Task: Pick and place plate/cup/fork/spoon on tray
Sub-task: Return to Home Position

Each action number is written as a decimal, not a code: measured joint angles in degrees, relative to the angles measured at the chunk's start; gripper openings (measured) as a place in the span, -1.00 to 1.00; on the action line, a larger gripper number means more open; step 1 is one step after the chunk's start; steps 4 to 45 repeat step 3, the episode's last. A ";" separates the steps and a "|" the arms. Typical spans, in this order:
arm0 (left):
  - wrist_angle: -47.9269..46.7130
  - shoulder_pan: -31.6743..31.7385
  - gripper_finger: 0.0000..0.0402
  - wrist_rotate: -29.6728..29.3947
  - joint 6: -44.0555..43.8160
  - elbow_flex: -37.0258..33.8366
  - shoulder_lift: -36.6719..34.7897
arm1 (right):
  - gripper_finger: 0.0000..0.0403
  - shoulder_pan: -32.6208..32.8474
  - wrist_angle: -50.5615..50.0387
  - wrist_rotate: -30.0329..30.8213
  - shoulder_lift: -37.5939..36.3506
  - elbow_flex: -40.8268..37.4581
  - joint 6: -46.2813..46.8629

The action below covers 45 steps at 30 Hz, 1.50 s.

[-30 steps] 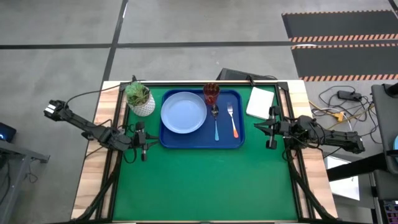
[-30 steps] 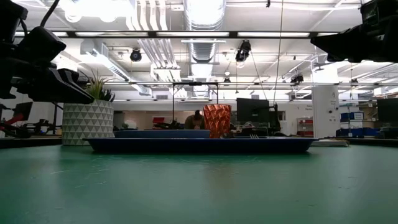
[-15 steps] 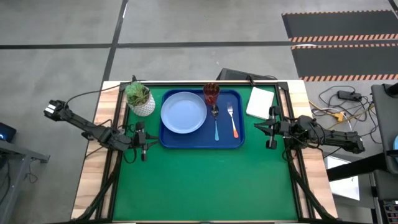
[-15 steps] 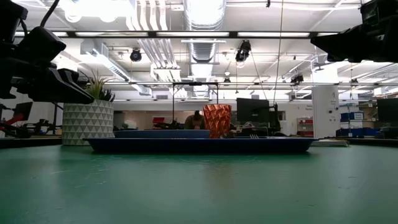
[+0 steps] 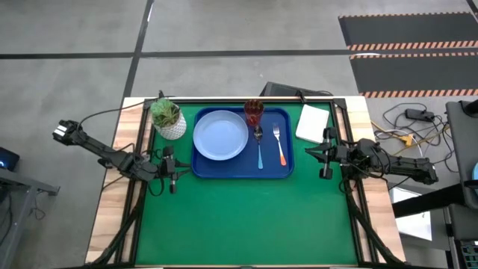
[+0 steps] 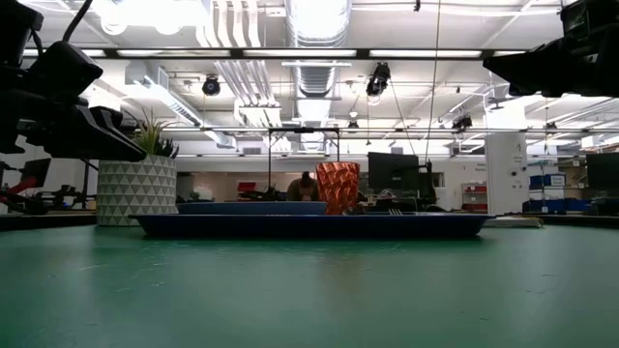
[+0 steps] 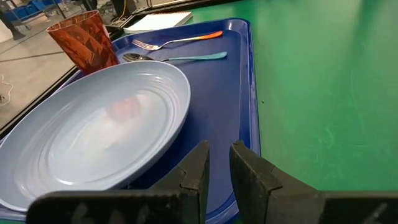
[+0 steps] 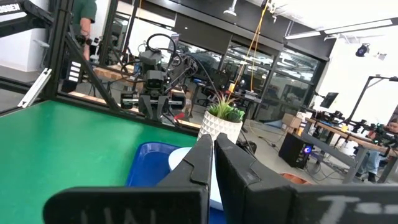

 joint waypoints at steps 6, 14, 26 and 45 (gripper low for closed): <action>-0.02 -0.01 -0.78 0.00 0.01 -0.01 0.02 | -0.96 0.01 0.00 -0.02 0.00 0.00 0.00; -0.02 -0.01 -0.78 0.00 0.01 -0.01 0.02 | -0.96 0.01 0.00 -0.02 0.00 0.00 0.00; -0.02 -0.01 -0.78 0.00 0.01 -0.01 0.02 | -0.96 0.01 0.00 -0.02 0.00 0.00 0.00; -0.02 -0.01 -0.78 0.00 0.01 -0.01 0.02 | -0.96 0.01 0.00 -0.02 0.00 0.00 0.00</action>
